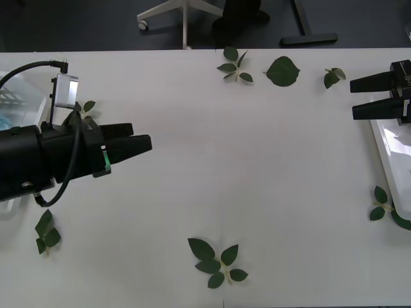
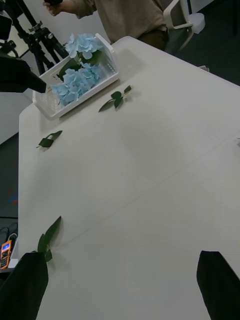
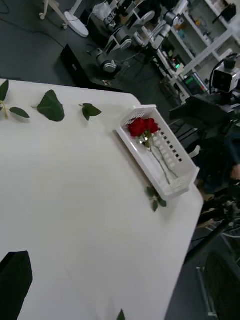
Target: Place the red flowers into the right box and the blue flowers into the left box. If a person shows an open palm, hand one flower to the person first, then continue sorting.
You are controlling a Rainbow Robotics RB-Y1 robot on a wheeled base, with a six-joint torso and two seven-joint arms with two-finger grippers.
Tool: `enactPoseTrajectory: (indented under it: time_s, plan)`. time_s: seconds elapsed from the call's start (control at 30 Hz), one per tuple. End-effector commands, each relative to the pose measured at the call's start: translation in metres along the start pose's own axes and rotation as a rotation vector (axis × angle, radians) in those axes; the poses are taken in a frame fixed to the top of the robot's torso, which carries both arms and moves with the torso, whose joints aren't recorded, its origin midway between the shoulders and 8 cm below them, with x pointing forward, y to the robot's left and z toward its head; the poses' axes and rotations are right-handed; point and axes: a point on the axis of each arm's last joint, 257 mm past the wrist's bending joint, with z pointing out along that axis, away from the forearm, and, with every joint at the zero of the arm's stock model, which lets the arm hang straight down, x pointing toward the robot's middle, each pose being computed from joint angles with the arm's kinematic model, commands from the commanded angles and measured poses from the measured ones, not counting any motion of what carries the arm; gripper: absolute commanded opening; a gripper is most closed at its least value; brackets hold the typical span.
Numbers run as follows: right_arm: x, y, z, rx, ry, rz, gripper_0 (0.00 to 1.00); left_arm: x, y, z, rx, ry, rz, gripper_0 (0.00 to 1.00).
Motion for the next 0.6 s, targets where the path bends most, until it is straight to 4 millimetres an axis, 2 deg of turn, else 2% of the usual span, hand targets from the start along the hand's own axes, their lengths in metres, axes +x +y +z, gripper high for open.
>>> enactPoseTrajectory:
  time_s: [0.03,0.13,0.37,0.47,0.6]
  plan:
    - [-0.004,0.004,-0.007,0.003,0.011,-0.051,0.87,0.021,0.006,-0.019,0.043,0.051,0.221,1.00]
    - [-0.004,0.004,-0.007,0.003,0.011,-0.051,0.87,0.025,0.005,-0.026,0.094,0.051,0.259,1.00]
    - [-0.004,0.004,-0.007,0.003,0.011,-0.051,0.87,0.016,0.002,-0.040,0.139,0.058,0.387,1.00]
    - [-0.004,0.004,-0.007,0.003,0.011,-0.051,0.95,0.010,-0.005,-0.044,0.171,0.057,0.351,1.00]
    - [-0.004,0.004,-0.007,0.003,0.011,-0.051,1.00,0.007,-0.007,-0.049,0.188,0.066,0.307,1.00]
